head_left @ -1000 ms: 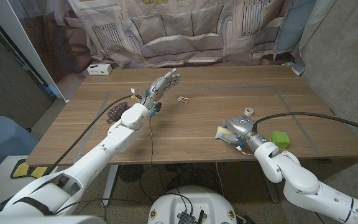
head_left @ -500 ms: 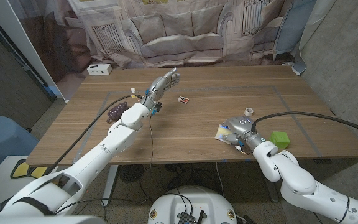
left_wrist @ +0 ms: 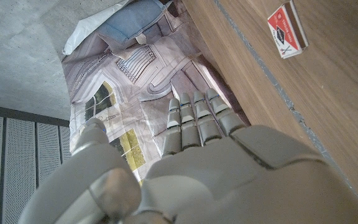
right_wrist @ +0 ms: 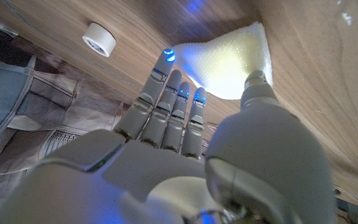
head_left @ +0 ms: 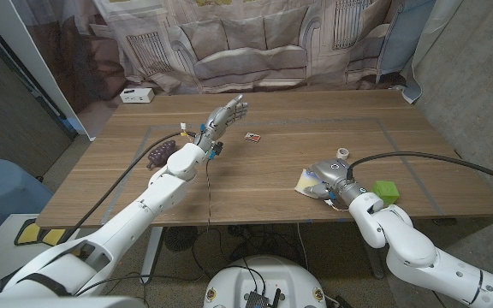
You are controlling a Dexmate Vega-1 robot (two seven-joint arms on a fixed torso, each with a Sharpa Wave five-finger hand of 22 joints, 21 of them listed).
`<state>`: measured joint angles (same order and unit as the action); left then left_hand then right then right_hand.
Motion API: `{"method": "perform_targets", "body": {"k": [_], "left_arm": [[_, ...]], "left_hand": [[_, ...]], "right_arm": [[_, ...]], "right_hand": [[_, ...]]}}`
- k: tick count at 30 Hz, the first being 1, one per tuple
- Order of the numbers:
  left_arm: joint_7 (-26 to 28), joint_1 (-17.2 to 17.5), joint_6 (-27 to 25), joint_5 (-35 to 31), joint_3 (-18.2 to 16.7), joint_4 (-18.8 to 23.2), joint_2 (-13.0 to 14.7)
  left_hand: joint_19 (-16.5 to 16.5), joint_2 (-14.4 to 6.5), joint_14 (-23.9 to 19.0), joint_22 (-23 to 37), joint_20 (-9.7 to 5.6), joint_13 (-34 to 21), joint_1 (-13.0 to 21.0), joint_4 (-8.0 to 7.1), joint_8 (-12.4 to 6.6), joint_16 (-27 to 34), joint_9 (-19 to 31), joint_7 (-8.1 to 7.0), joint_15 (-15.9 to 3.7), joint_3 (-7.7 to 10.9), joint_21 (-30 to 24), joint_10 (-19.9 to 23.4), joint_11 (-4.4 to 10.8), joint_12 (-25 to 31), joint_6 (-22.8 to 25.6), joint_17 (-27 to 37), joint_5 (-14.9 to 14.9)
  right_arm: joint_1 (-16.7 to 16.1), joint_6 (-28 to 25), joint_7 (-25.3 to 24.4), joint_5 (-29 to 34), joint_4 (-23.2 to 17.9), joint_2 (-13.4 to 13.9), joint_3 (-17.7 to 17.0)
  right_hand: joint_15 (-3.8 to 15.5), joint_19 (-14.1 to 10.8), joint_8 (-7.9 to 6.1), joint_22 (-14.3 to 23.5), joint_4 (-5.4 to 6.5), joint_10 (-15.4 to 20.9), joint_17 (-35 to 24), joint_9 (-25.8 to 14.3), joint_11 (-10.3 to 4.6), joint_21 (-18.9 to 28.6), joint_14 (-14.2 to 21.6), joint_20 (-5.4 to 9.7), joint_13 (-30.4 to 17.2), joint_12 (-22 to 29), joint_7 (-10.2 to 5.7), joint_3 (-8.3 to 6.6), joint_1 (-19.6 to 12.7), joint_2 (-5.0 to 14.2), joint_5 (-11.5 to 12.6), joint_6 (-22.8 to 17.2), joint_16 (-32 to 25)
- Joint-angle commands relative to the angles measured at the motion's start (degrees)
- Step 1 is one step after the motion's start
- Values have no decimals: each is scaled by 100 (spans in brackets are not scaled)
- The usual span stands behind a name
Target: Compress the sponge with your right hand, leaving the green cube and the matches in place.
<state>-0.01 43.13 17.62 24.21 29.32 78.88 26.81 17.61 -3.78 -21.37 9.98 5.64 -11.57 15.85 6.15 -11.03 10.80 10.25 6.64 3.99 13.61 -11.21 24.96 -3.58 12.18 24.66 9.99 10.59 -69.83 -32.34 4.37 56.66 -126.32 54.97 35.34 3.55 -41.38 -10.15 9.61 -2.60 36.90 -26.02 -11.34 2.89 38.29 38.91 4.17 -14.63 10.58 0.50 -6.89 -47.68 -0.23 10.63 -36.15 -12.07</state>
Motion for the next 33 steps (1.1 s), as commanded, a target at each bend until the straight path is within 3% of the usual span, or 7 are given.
{"method": "perform_targets", "body": {"k": [1,8,12,20,23,28,33], "left_arm": [[13,32,28,-1,-6,7,8],[-21,-10,38,4,11,-48,-21],[-34,-30,31,9,22,-79,-40],[1,-19,11,-9,24,-56,-36],[15,-3,-6,-9,20,-28,-26],[38,21,-24,-8,13,10,-12],[50,38,-31,-12,13,27,-6]], "left_hand": [[-34,-34,22,32,6,-24,-7,45,7,-3,31,5,10,10,-18,-9,-13,8,-26,33,-7],[-38,-36,26,33,8,-24,-7,46,5,-4,31,6,18,12,-17,-16,-14,6,-23,33,-7],[-49,-37,24,33,15,-24,-6,47,6,-2,31,-5,18,13,-13,-7,-16,10,-25,33,-7],[-54,-41,21,33,27,-24,-5,48,5,-1,31,-3,5,17,-12,-10,-10,9,-22,33,-7],[-55,-43,26,33,30,-24,-4,48,5,-3,31,-4,6,18,-12,-10,-26,9,-24,33,-7],[-59,-44,26,33,35,-24,-4,50,7,-2,31,-2,4,20,-12,-14,-3,8,-28,33,-7],[-58,-46,26,33,36,-24,-3,51,8,-2,31,-1,2,22,-13,-9,-10,10,-30,32,-8]], "right_arm": [[-82,-119,12,66,-118,20,-79],[-171,-149,-87,7,-189,18,-172],[-279,-23,-302,-374,-207,26,-356],[-410,106,-740,-800,-200,25,-543],[-444,171,-870,-969,-193,36,-606],[-467,194,-1049,-1135,-190,26,-658],[-510,396,-1192,-1722,-189,-17,-863]], "right_hand": [[148,74,-9,15,48,-128,9,-9,7,-68,-117,200,12,-13,51,52,159,12,44,95,22],[28,168,-42,17,144,-157,21,-14,28,-153,-253,127,35,14,57,109,376,29,49,136,41],[-151,337,-68,11,271,-258,46,-16,93,-300,-555,30,71,20,118,102,609,210,34,190,98],[-298,1056,-50,-15,242,-597,272,-8,164,-816,-1291,-192,156,-10,186,77,727,245,35,484,211],[-298,1321,11,-16,206,-1034,409,-7,154,-1078,-1679,-226,199,-47,88,54,776,262,43,938,205],[-387,1567,18,-14,166,-1420,548,-8,164,-1346,-2080,-321,234,-44,203,28,831,279,54,1397,208],[-561,1806,-10,-14,139,-1748,667,0,269,-1596,-2445,-365,273,-49,444,24,907,276,60,1662,205]]}}
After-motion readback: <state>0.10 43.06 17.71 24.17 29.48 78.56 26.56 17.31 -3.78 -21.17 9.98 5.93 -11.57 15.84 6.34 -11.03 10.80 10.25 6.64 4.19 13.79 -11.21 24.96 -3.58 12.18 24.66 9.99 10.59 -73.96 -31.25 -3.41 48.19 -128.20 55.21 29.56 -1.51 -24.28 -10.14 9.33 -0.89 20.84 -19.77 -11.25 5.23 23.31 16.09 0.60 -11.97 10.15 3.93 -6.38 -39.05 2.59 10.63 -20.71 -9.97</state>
